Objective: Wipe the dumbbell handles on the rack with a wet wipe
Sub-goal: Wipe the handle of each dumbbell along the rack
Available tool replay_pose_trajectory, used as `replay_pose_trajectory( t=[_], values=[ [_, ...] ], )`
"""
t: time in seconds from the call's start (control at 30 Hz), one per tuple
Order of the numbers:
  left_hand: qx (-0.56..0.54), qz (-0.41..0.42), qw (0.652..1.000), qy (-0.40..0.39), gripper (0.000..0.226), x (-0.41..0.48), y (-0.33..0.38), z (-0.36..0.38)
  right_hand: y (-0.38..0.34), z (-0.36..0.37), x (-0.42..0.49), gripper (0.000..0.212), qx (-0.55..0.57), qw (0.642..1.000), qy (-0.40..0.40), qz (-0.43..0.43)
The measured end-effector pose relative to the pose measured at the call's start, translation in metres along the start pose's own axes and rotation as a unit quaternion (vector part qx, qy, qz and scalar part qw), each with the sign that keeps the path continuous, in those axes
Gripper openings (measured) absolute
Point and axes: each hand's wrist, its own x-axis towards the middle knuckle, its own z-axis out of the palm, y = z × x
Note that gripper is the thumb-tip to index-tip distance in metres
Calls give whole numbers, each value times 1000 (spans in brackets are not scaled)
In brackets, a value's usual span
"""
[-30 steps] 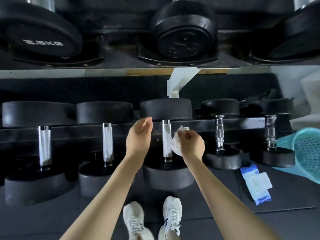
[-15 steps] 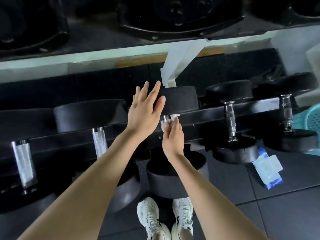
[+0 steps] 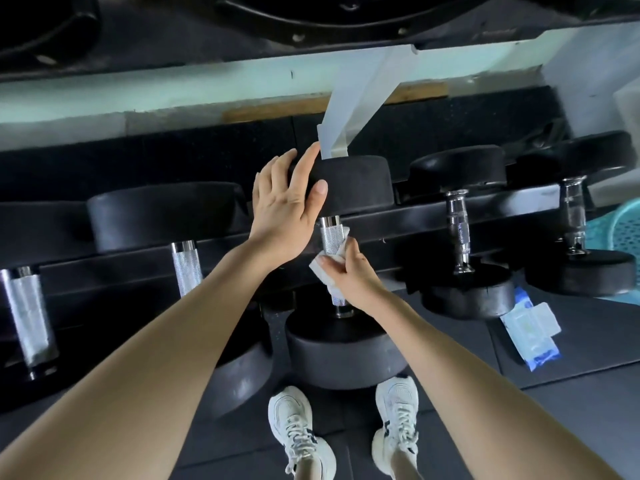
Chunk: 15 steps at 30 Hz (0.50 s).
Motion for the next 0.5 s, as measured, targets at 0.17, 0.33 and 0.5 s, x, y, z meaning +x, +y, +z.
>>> replay_pose_trajectory(
  t=[0.17,0.33,0.5],
  values=[
    [-7,5,1000,22,71,0,-1,4,2,-1,2,36,4,1000,-9,-1],
    [-11,13,998,55,67,1,-3,9,-16,-1,17,31,27,997,47,-48],
    [-11,40,994,105,71,3,-7,16,-18,-4,19,30,70,994,19,-80]
  ],
)
